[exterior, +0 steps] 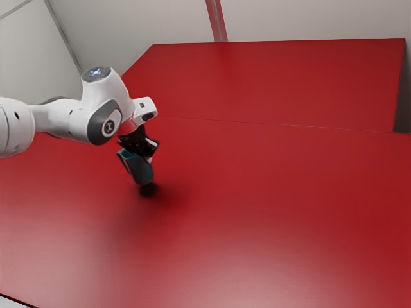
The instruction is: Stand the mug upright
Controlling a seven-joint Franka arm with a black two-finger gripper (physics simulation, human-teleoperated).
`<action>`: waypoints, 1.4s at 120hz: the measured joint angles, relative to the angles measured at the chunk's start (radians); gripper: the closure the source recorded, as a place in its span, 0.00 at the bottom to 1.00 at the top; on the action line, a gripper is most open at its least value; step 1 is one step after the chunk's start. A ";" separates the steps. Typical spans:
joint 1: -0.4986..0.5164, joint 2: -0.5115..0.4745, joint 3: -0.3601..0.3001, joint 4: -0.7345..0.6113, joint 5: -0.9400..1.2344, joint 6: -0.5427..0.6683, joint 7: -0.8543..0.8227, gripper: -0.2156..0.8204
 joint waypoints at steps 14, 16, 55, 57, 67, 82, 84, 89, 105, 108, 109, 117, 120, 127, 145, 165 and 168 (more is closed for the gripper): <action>-0.004 0.004 -0.007 -0.024 0.005 0.058 -0.029 0.97; -0.004 0.004 -0.007 -0.026 0.005 0.064 -0.032 0.97; -0.004 0.036 -0.021 -0.062 -0.002 0.119 -0.101 0.97; -0.004 0.038 -0.021 -0.062 -0.002 0.121 -0.104 0.97; -0.003 0.047 -0.022 -0.062 -0.002 0.125 -0.116 0.97; -0.002 0.057 -0.022 -0.062 -0.002 0.130 -0.132 0.97; -0.002 0.058 -0.022 -0.061 -0.002 0.130 -0.135 0.97; -0.002 0.060 -0.022 -0.061 -0.001 0.131 -0.140 0.97; -0.001 0.062 -0.022 -0.058 0.001 0.129 -0.150 0.87; -0.001 0.062 -0.022 -0.058 0.001 0.128 -0.151 0.82; -0.001 0.061 -0.022 -0.057 0.001 0.127 -0.151 0.80; 0.000 0.056 -0.022 -0.056 0.001 0.123 -0.151 0.65; 0.000 0.053 -0.022 -0.056 0.001 0.122 -0.151 0.60; 0.001 0.039 -0.023 -0.055 0.001 0.117 -0.152 0.51; 0.001 -0.001 -0.027 -0.048 0.001 0.096 -0.151 0.36; 0.002 -0.039 -0.031 -0.012 -0.005 0.072 -0.151 0.28; 0.004 -0.043 -0.033 0.000 -0.005 0.060 -0.151 0.27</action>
